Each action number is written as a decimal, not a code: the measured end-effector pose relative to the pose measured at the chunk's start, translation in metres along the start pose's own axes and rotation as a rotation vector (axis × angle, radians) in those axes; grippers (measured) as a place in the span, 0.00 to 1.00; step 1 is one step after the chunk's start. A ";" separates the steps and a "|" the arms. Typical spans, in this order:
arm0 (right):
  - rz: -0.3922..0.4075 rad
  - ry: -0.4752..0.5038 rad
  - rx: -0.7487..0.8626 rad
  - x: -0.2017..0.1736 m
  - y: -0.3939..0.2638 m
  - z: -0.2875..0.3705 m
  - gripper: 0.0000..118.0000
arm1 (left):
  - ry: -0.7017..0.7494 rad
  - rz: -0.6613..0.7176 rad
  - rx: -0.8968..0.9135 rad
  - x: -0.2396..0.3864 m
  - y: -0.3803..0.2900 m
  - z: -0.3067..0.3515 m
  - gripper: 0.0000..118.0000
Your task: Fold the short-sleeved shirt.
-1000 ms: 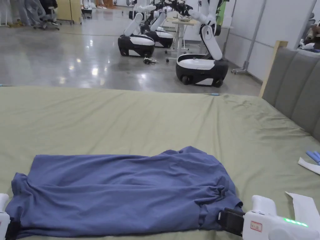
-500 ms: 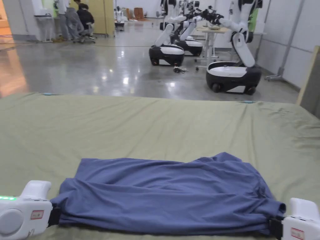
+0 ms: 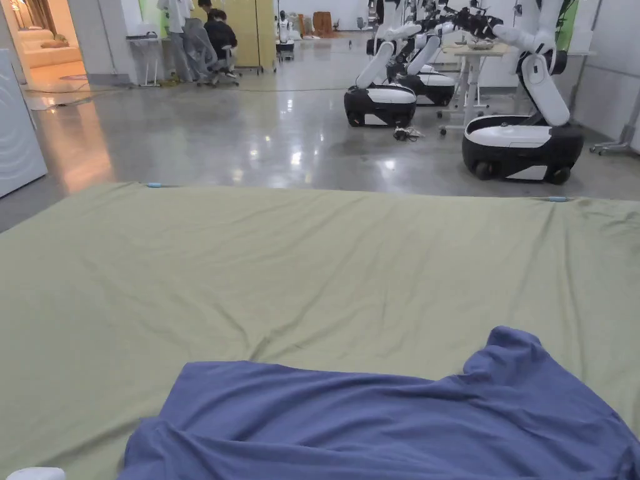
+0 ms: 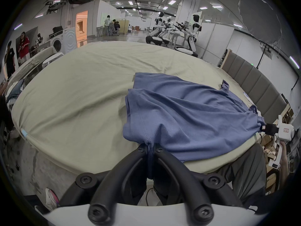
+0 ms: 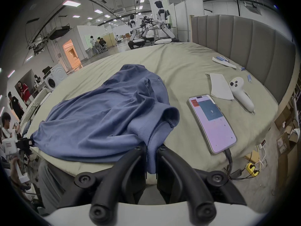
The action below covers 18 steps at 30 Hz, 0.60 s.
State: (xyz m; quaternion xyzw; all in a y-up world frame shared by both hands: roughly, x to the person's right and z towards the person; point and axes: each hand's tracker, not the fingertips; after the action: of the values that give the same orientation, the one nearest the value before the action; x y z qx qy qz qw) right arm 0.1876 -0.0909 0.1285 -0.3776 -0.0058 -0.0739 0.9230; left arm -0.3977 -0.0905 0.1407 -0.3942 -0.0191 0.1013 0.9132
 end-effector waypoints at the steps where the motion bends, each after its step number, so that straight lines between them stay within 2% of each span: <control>1: 0.004 -0.002 -0.006 0.000 -0.002 0.000 0.09 | -0.009 -0.004 0.013 0.002 -0.001 0.002 0.03; 3: 0.007 0.006 -0.019 0.000 -0.007 -0.005 0.09 | 0.003 -0.010 0.033 0.003 -0.003 0.003 0.07; 4: 0.011 0.006 -0.015 0.001 -0.007 -0.007 0.10 | 0.009 -0.008 0.043 0.004 -0.003 0.004 0.13; 5: 0.017 -0.001 -0.010 0.002 -0.009 -0.007 0.21 | 0.026 -0.002 0.067 0.004 -0.002 0.006 0.41; 6: 0.026 -0.019 0.002 0.002 -0.010 -0.005 0.38 | 0.034 -0.002 0.099 0.005 -0.003 0.011 0.53; 8: 0.047 -0.033 0.057 0.005 -0.010 0.003 0.75 | 0.059 0.004 0.203 0.013 -0.008 0.029 0.53; 11: 0.097 -0.010 0.179 0.001 -0.010 0.024 0.77 | 0.032 -0.012 0.358 0.031 -0.015 0.059 0.53; 13: 0.152 -0.036 0.318 -0.005 -0.013 0.038 0.77 | 0.037 -0.047 0.460 0.053 -0.015 0.081 0.53; 15: 0.207 -0.018 0.374 -0.024 -0.009 0.052 0.77 | 0.058 -0.093 0.492 0.072 -0.010 0.093 0.53; 18: 0.233 0.055 0.386 -0.054 0.000 0.065 0.75 | 0.091 -0.151 0.551 0.093 -0.005 0.104 0.48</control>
State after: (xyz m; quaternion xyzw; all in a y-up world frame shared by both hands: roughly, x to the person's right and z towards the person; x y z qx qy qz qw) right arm 0.1368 -0.0381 0.1715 -0.1898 0.0490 0.0253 0.9803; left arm -0.3178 -0.0004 0.2116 -0.1328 0.0209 0.0164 0.9908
